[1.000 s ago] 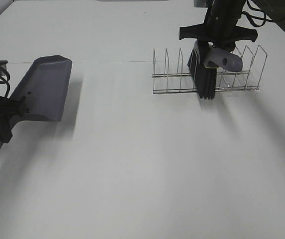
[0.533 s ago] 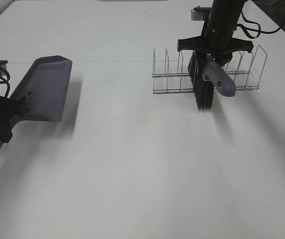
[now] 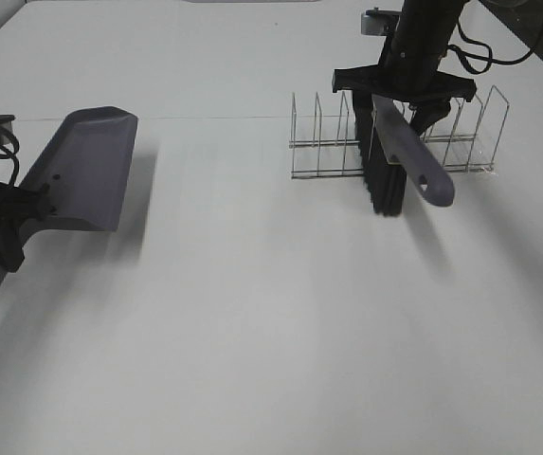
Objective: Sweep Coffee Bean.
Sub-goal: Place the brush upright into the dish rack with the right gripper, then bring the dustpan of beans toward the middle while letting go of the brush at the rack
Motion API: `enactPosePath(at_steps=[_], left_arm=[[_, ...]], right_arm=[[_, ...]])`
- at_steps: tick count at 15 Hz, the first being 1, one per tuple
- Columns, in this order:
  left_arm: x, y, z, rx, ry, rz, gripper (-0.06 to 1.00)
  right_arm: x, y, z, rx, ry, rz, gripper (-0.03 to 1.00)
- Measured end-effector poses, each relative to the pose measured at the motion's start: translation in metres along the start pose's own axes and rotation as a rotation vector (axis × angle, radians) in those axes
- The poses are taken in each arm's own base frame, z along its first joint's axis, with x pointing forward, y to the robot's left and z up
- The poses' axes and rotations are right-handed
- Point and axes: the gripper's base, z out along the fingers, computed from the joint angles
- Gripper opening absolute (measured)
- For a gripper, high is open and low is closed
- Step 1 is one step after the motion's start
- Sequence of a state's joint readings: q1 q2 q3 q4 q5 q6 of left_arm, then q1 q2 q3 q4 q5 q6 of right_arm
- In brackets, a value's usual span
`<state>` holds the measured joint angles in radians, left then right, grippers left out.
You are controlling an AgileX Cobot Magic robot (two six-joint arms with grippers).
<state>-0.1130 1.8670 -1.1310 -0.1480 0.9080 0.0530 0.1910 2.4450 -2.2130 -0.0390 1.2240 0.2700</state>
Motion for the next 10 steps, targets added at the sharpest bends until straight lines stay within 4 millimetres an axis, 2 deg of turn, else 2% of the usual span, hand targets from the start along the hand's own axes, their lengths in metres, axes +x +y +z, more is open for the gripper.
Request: enactPosePath(at_steps=[2, 4, 5, 6, 10], left_arm=[[0.0, 0.0, 0.0, 0.005, 0.0, -0.004, 0.33], [0.0, -0.001, 0.0, 0.013, -0.001, -0.01, 0.33], [0.0, -0.002, 0.0, 0.019, 0.0, -0.015, 0.33], [0.0, -0.002, 0.0, 0.023, 0.004, -0.018, 0.33], [0.001, -0.004, 0.0, 0.042, 0.014, -0.032, 0.33]], right_arm=[[0.0, 0.0, -0.002, -0.002, -0.004, 0.0, 0.77], [-0.001, 0.0, -0.011, -0.006, -0.021, -0.001, 0.78], [-0.002, 0.0, -0.021, -0.01, -0.042, -0.015, 0.78], [-0.004, -0.002, -0.05, -0.013, -0.101, -0.025, 0.78], [-0.003, -0.006, -0.099, -0.015, -0.198, -0.052, 0.78]])
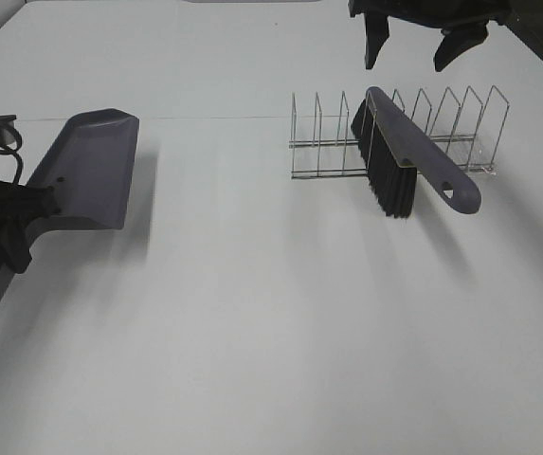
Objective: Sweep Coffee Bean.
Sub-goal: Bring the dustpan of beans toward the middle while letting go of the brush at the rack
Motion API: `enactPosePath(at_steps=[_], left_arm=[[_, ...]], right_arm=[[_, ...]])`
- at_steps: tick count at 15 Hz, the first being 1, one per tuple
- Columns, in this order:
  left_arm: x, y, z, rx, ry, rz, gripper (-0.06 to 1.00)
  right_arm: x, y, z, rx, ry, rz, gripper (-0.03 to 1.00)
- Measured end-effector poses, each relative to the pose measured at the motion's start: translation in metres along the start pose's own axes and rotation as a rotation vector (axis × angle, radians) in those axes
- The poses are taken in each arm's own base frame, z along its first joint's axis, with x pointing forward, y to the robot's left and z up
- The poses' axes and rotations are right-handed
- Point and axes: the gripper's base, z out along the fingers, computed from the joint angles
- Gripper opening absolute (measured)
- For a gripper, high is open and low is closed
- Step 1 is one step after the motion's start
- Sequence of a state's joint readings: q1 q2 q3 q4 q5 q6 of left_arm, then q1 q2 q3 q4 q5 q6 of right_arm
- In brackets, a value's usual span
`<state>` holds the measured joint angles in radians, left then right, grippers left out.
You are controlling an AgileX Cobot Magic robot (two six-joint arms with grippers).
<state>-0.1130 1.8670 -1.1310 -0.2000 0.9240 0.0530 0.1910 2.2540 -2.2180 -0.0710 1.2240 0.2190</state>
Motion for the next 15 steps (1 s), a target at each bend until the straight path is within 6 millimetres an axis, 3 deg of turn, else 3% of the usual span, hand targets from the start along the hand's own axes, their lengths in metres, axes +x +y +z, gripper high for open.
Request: enactPosePath(at_steps=[1, 4, 7, 15], left_arm=[[0.0, 0.0, 0.0, 0.005, 0.003, -0.004, 0.33], [-0.001, -0.004, 0.0, 0.044, -0.009, -0.034, 0.33], [-0.003, -0.005, 0.0, 0.06, -0.028, -0.048, 0.33], [-0.024, -0.024, 0.044, 0.05, 0.025, -0.045, 0.33]], right_arm=[[-0.001, 0.0, -0.008, -0.003, -0.015, 0.0, 0.78], [0.0, 0.0, -0.056, -0.061, -0.09, -0.001, 0.78], [0.016, 0.001, -0.087, -0.12, -0.088, -0.033, 0.78], [0.099, -0.023, -0.097, -0.018, 0.078, -0.098, 0.77]])
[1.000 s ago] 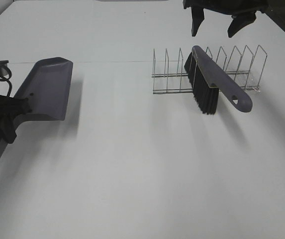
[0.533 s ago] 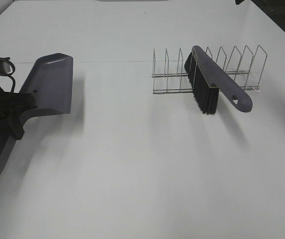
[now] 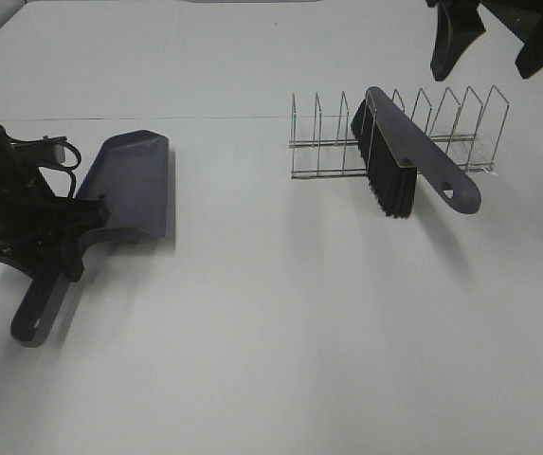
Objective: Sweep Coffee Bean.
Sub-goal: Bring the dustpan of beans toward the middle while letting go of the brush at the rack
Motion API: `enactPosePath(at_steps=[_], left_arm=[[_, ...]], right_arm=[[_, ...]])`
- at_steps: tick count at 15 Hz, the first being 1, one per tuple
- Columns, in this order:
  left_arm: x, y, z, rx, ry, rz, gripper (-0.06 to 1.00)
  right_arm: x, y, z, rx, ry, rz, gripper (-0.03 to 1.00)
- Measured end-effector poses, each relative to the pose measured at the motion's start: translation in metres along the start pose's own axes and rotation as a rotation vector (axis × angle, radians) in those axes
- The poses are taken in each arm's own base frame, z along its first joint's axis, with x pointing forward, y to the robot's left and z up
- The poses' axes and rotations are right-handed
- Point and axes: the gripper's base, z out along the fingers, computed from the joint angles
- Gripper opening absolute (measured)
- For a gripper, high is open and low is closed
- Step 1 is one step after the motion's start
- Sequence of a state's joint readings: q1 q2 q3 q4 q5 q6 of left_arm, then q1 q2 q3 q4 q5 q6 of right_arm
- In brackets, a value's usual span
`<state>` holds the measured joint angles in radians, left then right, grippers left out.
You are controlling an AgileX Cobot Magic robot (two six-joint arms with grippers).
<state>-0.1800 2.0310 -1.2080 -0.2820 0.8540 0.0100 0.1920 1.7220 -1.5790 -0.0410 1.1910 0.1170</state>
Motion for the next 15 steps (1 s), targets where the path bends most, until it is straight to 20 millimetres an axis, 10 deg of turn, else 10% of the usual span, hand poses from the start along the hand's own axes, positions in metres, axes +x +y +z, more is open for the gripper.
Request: enactPosePath(at_steps=[6, 15], left_arm=[[-0.014, 0.002, 0.012, -0.004, -0.06, -0.006, 0.33], [-0.018, 0.002, 0.012, -0.006, -0.109, -0.002, 0.33]], right_arm=[[0.071, -0.006, 0.013, -0.01, -0.05, -0.006, 0.77], [0.078, -0.007, 0.011, -0.012, -0.062, 0.007, 0.77]])
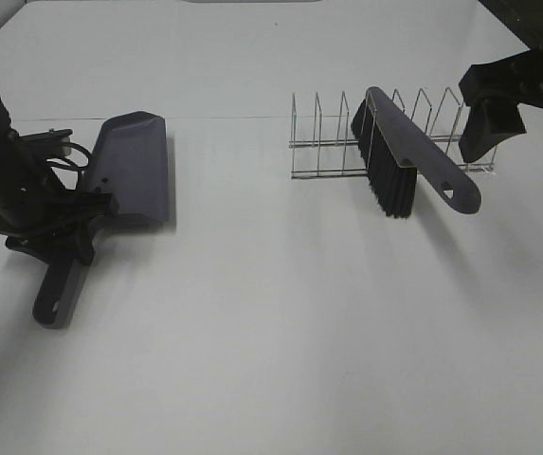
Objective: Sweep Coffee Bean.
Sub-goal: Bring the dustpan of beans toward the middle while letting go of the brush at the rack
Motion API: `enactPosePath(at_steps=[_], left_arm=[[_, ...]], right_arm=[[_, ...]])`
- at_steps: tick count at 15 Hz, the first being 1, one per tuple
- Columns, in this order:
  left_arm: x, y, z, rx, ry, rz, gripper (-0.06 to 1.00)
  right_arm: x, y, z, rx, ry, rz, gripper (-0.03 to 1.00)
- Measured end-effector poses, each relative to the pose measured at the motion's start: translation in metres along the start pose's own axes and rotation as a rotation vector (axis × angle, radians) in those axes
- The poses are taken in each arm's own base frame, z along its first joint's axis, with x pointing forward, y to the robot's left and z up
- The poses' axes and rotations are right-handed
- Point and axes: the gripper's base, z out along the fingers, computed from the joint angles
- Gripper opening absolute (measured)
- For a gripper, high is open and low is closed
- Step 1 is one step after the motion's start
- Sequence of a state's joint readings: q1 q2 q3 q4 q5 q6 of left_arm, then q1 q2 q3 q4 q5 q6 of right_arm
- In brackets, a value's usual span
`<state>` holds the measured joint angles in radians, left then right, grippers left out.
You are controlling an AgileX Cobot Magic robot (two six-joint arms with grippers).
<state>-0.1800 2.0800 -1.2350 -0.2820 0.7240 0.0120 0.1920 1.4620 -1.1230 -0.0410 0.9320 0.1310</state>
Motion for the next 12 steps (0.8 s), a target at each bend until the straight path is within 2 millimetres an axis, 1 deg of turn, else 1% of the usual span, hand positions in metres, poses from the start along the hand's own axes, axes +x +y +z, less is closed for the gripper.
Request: enactPosePath(at_steps=[5, 8, 10, 11, 12], left_arm=[[0.0002, 0.0, 0.0, 0.0, 0.002, 0.0, 0.33], [0.0002, 0.0, 0.0, 0.0, 0.002, 0.0, 0.37], [0.0002, 0.0, 0.0, 0.0, 0.002, 0.0, 0.45], [0.0002, 0.0, 0.0, 0.0, 0.002, 0.0, 0.52], [0.0003, 0.0, 0.0, 0.0, 0.003, 0.0, 0.63]], right_arm=[[0.0, 0.0, 0.0, 0.0, 0.0, 0.009, 0.77], [0.0, 0.0, 0.0, 0.0, 0.0, 0.01, 0.77], [0.0, 0.0, 0.0, 0.0, 0.0, 0.01, 0.77], [0.0, 0.0, 0.0, 0.0, 0.0, 0.01, 0.77], [0.0, 0.0, 0.0, 0.0, 0.0, 0.01, 0.77]])
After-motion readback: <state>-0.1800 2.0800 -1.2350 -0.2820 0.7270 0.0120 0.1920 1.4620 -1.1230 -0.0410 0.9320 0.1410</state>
